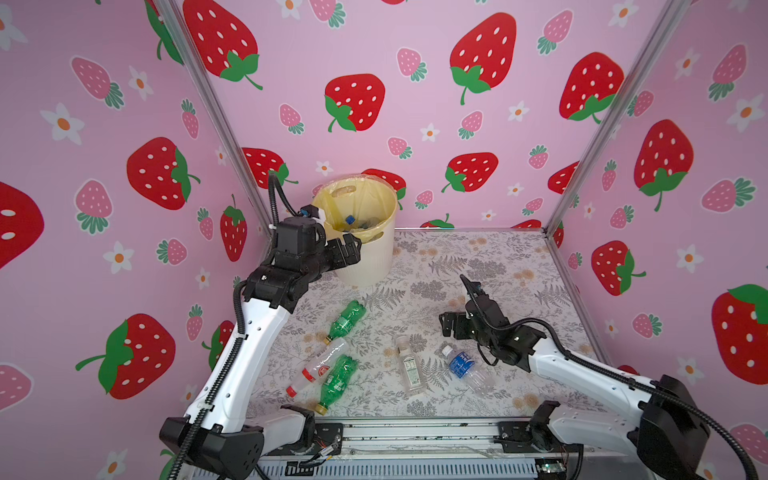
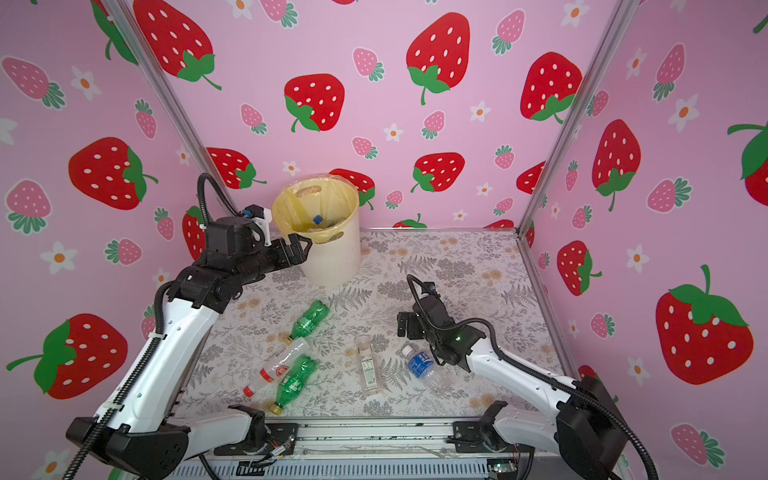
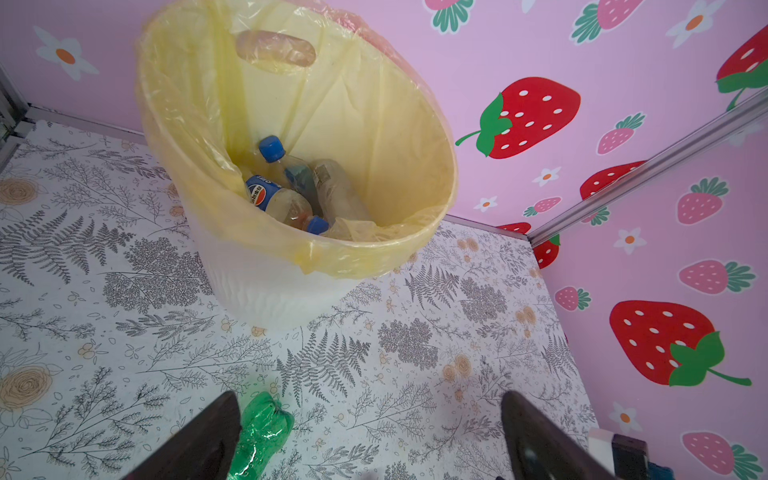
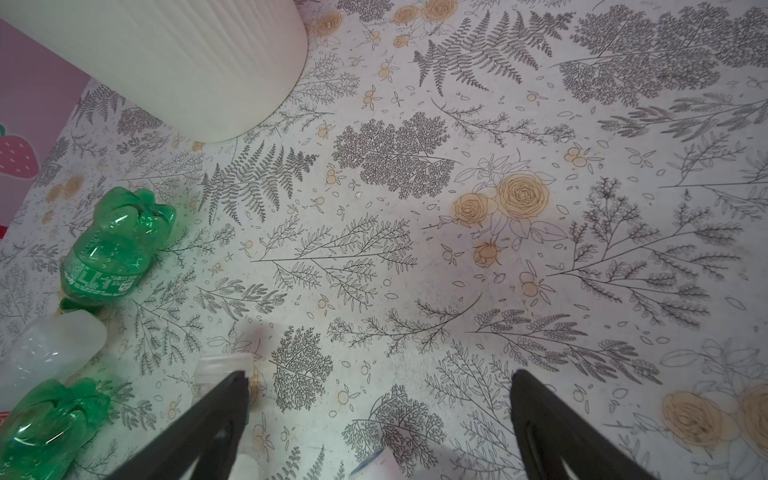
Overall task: Throw the plastic bottles in the bin
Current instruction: 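Open the left gripper above the bin to drop the bottle, then lower the right gripper onto the small blue-labelled water bottle while the left gripper withdraws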
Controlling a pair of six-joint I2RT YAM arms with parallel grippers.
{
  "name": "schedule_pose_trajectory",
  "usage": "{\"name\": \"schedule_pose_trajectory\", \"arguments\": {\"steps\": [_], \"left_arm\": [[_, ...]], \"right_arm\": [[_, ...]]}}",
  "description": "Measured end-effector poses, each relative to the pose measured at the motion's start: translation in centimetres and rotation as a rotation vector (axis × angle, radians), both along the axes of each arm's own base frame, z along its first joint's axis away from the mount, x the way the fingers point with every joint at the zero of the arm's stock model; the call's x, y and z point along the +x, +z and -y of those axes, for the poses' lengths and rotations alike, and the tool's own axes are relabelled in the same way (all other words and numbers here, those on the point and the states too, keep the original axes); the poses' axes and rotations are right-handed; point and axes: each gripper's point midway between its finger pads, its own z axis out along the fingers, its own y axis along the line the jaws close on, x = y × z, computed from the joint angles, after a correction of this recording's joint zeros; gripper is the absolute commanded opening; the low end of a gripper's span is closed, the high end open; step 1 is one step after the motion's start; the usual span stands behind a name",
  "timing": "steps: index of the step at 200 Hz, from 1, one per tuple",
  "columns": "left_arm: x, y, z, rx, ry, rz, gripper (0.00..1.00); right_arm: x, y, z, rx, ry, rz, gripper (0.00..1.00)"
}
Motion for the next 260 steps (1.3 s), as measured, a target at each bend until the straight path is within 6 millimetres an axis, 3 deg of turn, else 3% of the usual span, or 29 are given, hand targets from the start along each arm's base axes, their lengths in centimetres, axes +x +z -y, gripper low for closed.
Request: {"name": "schedule_pose_trajectory", "arguments": {"steps": [67,153,260], "left_arm": [[-1.6,-1.5,0.2,-0.004,-0.037,-0.017,0.99],[-4.0,-7.5,2.4,0.012,-0.139,-0.143,0.99],[-4.4,-9.5,2.6,0.052,-0.166,-0.175,0.99]], "right_arm": [[-0.8,-1.2,0.0,-0.026,0.024,-0.054,0.99],[-2.0,-1.7,0.3,-0.028,0.053,-0.097,0.99],[-4.8,-3.5,2.0,-0.035,0.050,-0.178,0.99]]}}
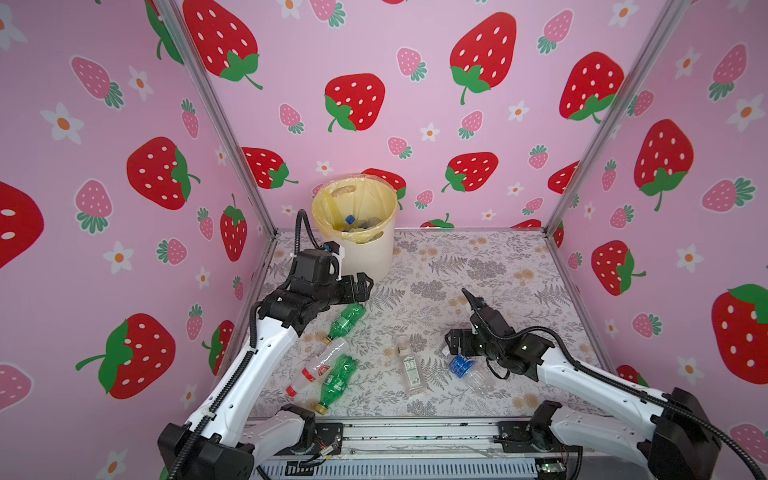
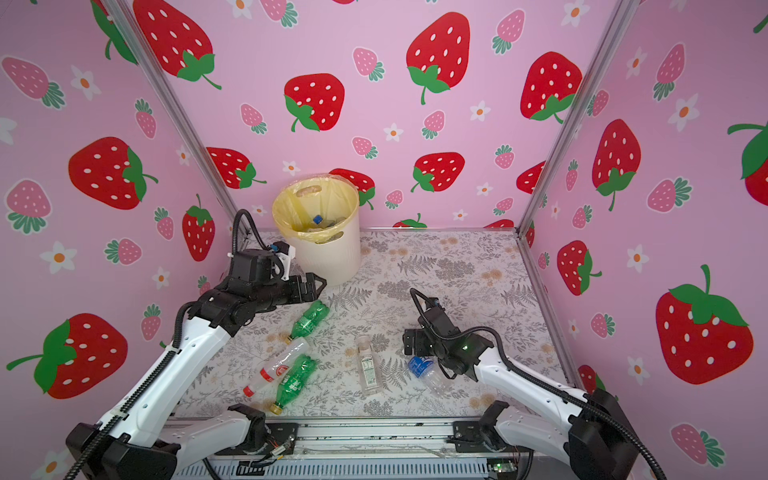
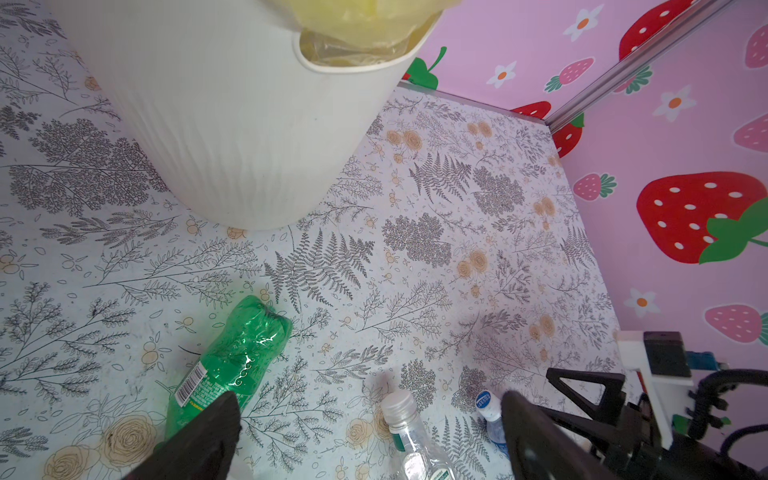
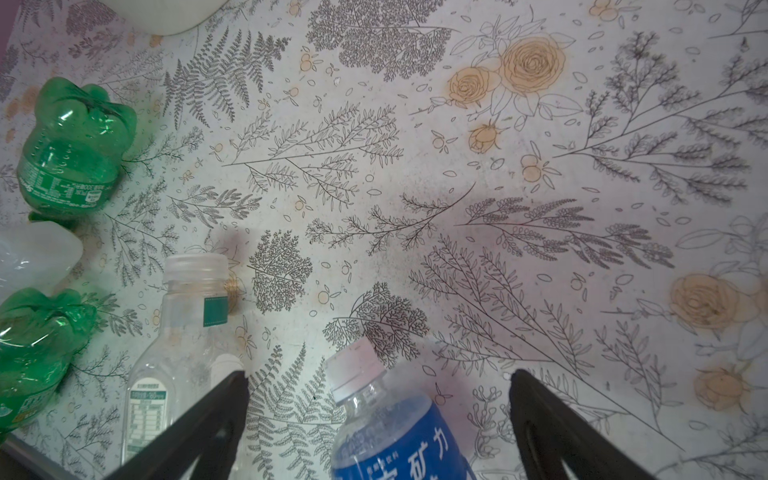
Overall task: Throw the plastic bottles in the bin
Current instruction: 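Lower the right gripper onto the small blue-labelled water bottle while the left gripper withdraws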
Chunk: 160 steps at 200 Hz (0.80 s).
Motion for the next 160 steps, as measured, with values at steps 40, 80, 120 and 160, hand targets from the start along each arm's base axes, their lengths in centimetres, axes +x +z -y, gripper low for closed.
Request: {"name": "schedule_pose_trajectory", "arguments": {"steps": [40,80,120,160], "left_arm": [[0.0,-0.1,-0.1,0.011,0.001,0.003,0.99],[-0.1,-0.4,-0.3,0.023,0.003,-0.008,0.99],[-0.1,-0.5,-0.3,0.029,0.001,-0.012,0.99],[-0.1,-0.6,-0.4,0.034,-0.001,-0.012,0.99]], "right_arm": [[-1.3,-0.8,-0.1,-0.031,0.028,-0.035,0.99],[-2.9,-2.0,-0.5,-0.059,0.058,-0.070,0.99],[-4.0,-3.1,-0.1,-0.091,0.065,-0.100,0.99],[-4.9,-4.1,0.4,-0.115,0.063,-0.123,0.99]]}}
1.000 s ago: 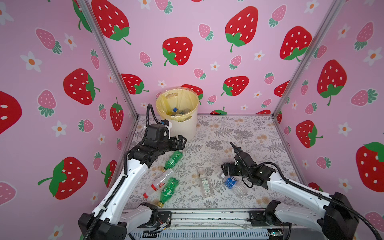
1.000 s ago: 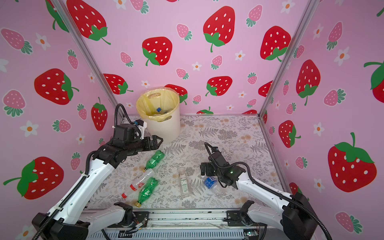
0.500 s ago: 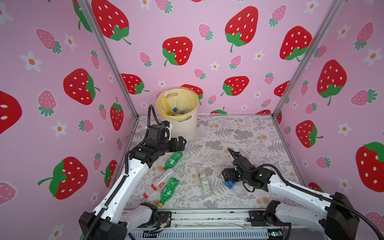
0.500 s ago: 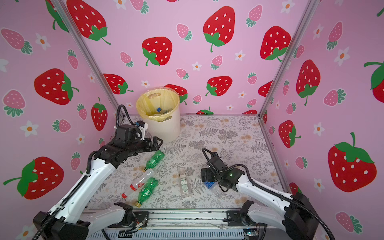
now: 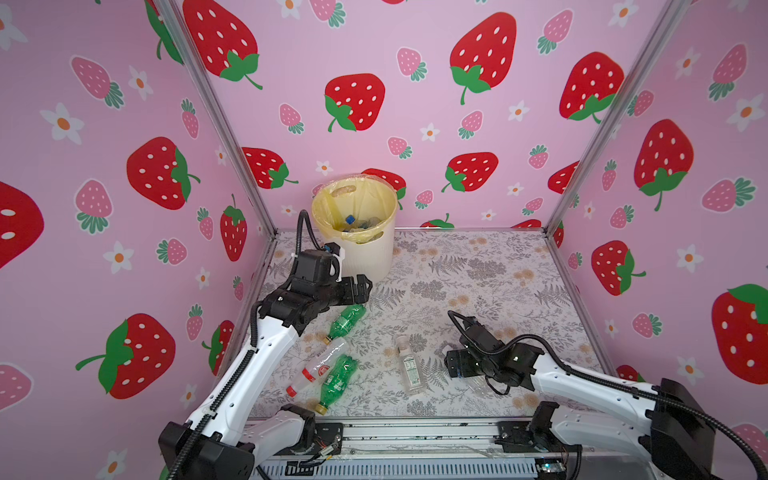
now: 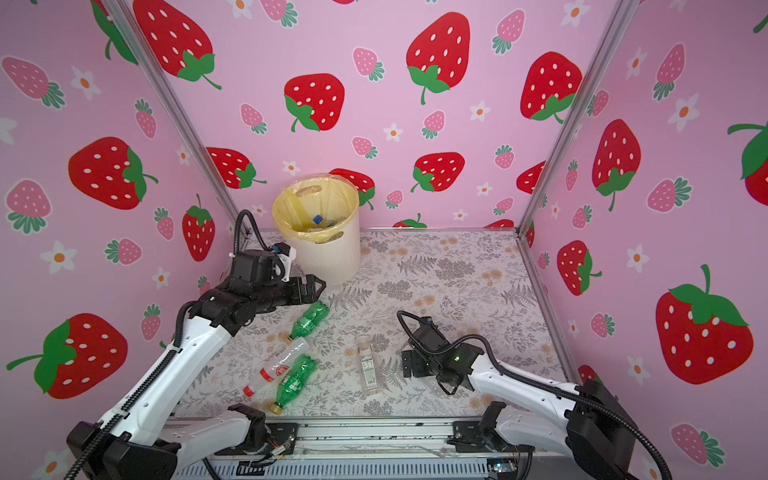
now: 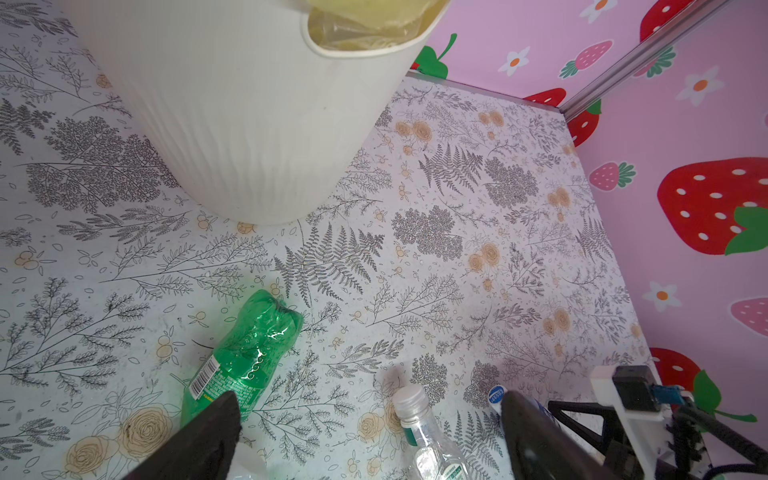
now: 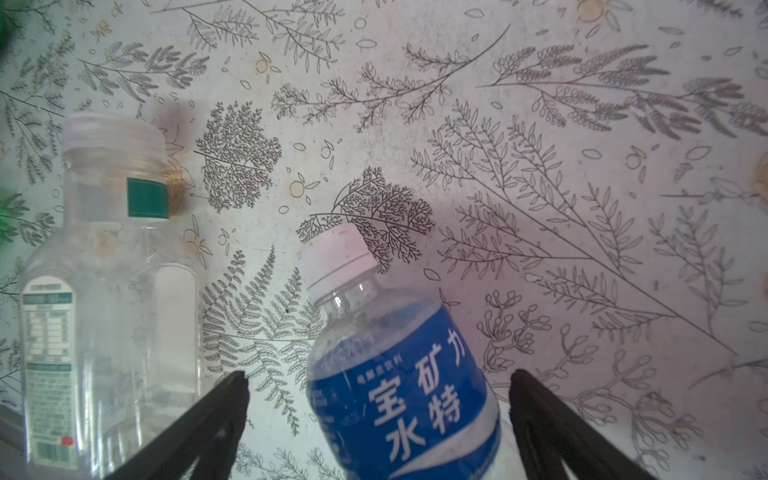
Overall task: Throw the plastic bottles in the bin
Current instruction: 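Lower the right gripper onto the small blue-labelled water bottle while the left gripper withdraws, then close the right gripper around the blue-labelled water bottle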
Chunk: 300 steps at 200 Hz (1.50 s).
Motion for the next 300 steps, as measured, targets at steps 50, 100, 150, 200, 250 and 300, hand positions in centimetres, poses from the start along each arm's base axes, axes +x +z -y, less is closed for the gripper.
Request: {"name": "schedule_pose_trajectory", "arguments": {"steps": [50,100,150,200,250,300], "left_arm": [[0.0,0.0,0.0,0.003,-0.001,0.001,0.99],[0.0,0.0,0.0,0.004,0.000,-0.001,0.99],[-0.1,-0.2,-0.1,0.009,0.003,-0.008,0.99],[-0.2,-0.5,-0.2,0.013,0.003,-0.019,0.99],[-0.2,-0.5,-0.2,0.015,0.005,-0.021,0.99],[-0.2,-0.5,-0.2,0.016,0.004,-0.021,0.99]], "right_arm": [[-0.7,-0.5,0.3,-0.010,-0.003,-0.018,0.99],[-1.6,-1.1,0.9,-0.017,-0.007,-0.035,0.96],[-2.5,-2.0,1.5,-0.034,-0.011,-0.055,0.85],[-2.8,-2.0,1.2,-0.030,-0.007,-0.058,0.80],[-3.2,-2.7,0.8,-0.042,0.007,-0.069,0.73],[-3.3,-3.2,0.2,-0.046,0.010,-0.071,0.59]]}}
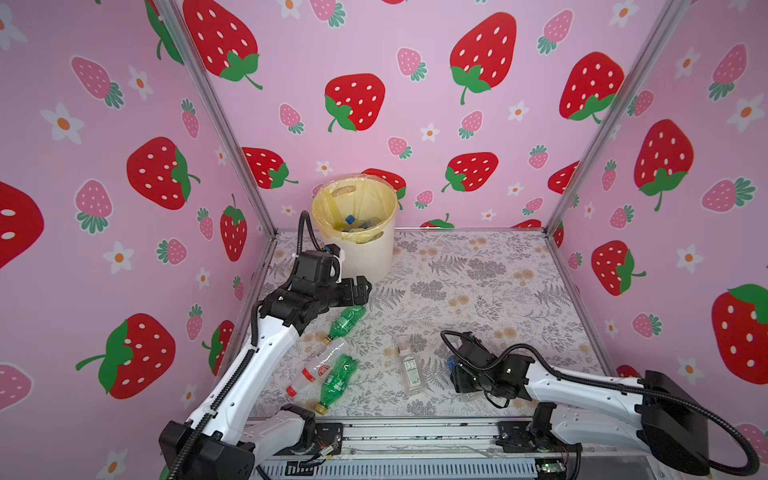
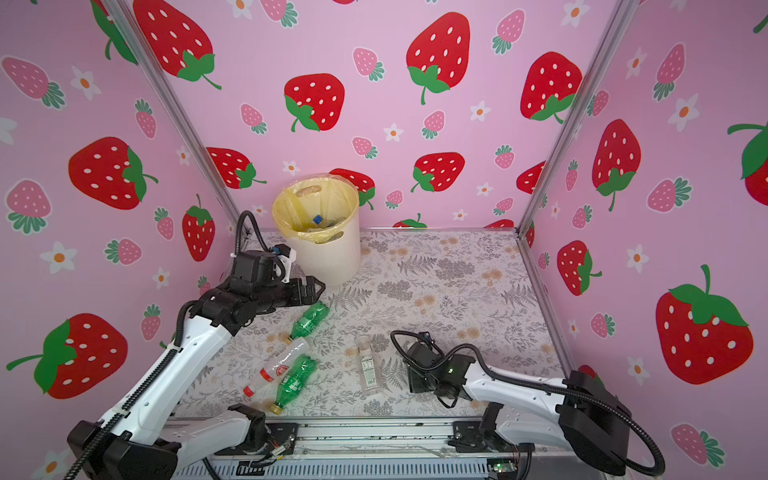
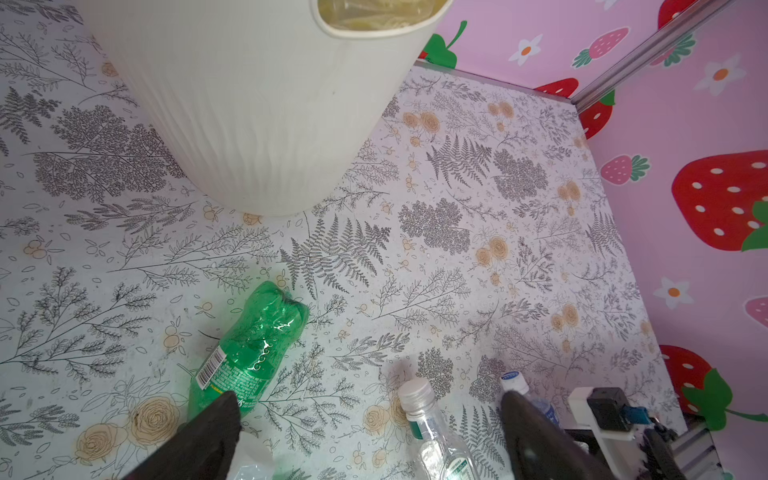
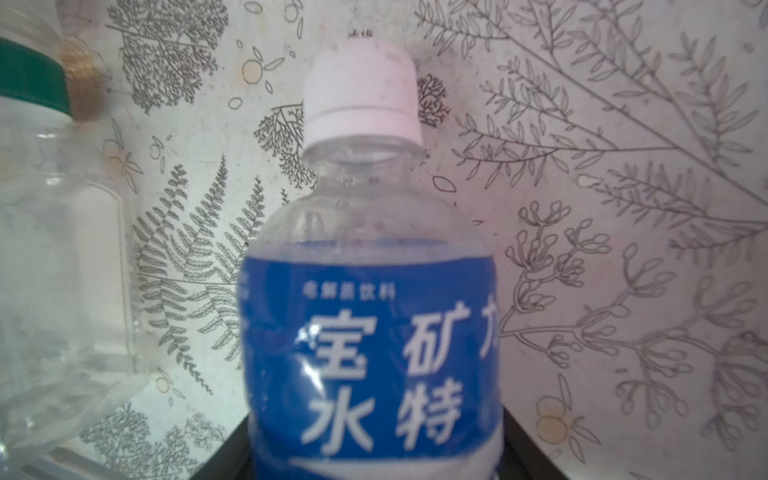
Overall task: Throw the plastic bottles in the bin
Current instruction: 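Close the right gripper around the blue-labelled water bottle, then lift the blue-labelled bottle with the right gripper and carry it over the bin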
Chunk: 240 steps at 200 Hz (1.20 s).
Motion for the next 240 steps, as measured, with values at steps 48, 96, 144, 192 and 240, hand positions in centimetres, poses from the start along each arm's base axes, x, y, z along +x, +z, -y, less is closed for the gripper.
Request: {"name": "schedule_pose_trajectory", "arguments": {"steps": [48,96,144,192,240], "left_arm": [[0.0,0.0,0.0,0.001,0.002,0.000,0.99],[0.3,-0.1,-0.8,0.019,0.033,0.005,0.99],[0.6,-0.2,-1.6,0.032,0.073,0.003,0.99],[0.8,-0.3,-2.4,0.035,0.106,-0.001,0.99],[0.8,-0.3,-2.7,0.039,0.117,-0.003,0.99]], "right_arm": [[0.5,0.4,-0.5,0.007,-0.011,0.017,0.58],[1.7,2.0,-2.1,0.043,-0.018,0.058,0.58],[3.0,3.7,-3.6,0.064,-0.013,0.109,0.58],[5.0,6.8,-5.9,0.093,0.003,0.194,0.58],[7.7,10.6,-8.1,0.128,0.018,0.279,0.58]]}}
